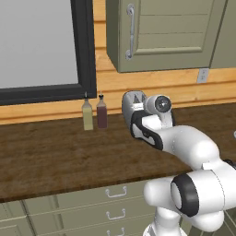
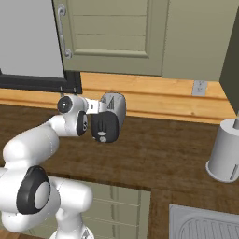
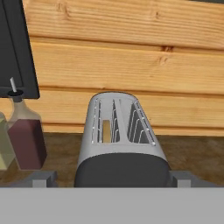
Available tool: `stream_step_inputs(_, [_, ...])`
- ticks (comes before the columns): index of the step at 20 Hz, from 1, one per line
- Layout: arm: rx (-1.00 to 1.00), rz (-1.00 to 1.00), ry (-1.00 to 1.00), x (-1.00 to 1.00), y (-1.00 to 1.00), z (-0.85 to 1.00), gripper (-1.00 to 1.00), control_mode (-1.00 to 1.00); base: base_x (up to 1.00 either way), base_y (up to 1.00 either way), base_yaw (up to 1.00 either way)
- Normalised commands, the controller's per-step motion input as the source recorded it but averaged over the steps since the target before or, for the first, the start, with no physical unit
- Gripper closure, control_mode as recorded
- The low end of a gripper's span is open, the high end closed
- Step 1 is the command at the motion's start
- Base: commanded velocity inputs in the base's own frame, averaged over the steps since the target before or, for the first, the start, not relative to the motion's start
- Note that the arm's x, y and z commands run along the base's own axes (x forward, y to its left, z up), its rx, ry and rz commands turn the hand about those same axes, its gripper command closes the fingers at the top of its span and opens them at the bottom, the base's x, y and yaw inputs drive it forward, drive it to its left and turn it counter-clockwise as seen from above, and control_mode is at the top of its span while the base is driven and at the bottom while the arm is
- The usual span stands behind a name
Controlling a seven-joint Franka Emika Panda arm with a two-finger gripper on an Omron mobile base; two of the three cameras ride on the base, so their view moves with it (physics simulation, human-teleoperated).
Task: Start the toaster. Once the lever pops up, take the bread to the plate on the dining counter.
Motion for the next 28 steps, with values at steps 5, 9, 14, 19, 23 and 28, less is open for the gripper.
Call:
stream_step_inputs(5, [0.0, 0.0, 0.0, 0.0, 0.0, 0.0, -1.0, -1.0, 0.0, 0.0, 0.0])
stream_step_inputs(9, [0.0, 0.0, 0.0, 0.0, 0.0, 0.0, -1.0, -1.0, 0.0, 0.0, 0.0])
stream_step_inputs(14, [0.0, 0.0, 0.0, 0.0, 0.0, 0.0, -1.0, -1.0, 0.0, 0.0, 0.0])
stream_step_inputs(19, [0.0, 0.0, 0.0, 0.0, 0.0, 0.0, -1.0, -1.0, 0.0, 0.0, 0.0])
stream_step_inputs(23, [0.0, 0.0, 0.0, 0.0, 0.0, 0.0, -1.0, -1.0, 0.0, 0.0, 0.0])
stream_step_inputs(28, [0.0, 0.0, 0.0, 0.0, 0.0, 0.0, -1.0, -1.0, 0.0, 0.0, 0.0])
